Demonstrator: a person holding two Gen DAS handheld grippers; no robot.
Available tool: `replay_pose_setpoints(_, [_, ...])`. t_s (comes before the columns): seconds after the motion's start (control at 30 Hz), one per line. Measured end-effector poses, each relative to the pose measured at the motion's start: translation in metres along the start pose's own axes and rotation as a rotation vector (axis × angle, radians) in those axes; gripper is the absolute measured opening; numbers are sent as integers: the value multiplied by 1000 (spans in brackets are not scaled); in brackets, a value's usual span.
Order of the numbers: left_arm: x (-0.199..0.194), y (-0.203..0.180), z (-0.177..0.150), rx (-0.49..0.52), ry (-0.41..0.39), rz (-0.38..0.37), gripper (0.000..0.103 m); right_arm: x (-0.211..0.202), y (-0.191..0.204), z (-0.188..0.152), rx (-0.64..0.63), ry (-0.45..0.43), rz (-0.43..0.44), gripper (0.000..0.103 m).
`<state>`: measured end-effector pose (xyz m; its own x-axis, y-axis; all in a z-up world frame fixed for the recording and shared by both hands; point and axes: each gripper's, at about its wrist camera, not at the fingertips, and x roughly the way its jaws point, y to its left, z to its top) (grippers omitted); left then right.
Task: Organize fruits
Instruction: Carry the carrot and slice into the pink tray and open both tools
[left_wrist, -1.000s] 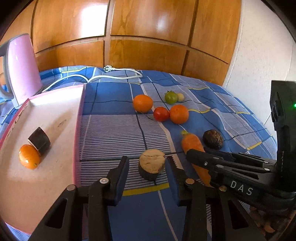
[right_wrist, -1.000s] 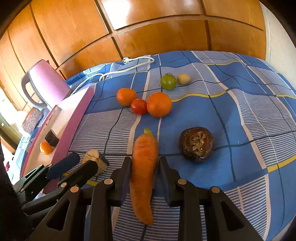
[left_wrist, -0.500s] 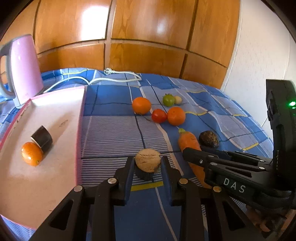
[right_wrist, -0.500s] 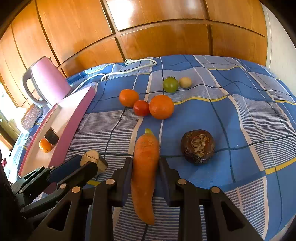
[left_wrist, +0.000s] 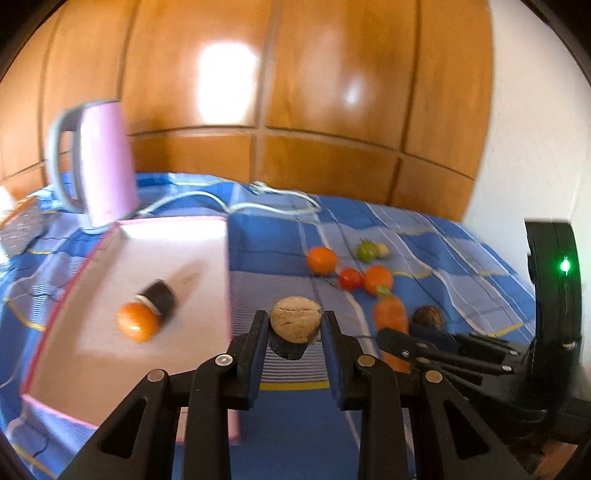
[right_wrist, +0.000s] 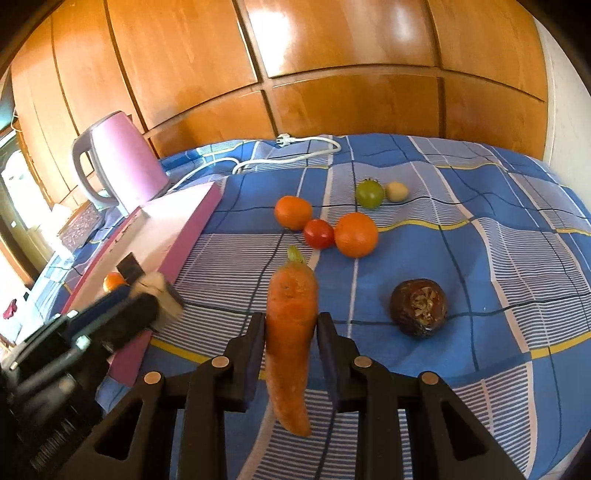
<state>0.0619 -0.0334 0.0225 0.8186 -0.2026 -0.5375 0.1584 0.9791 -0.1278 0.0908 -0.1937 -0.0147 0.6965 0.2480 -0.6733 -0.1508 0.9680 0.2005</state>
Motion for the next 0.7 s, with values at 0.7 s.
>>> replay_pose_setpoints(0.7, [-35,103,10,-279,-49,275,29,-7,83,37,-49,27,254,28])
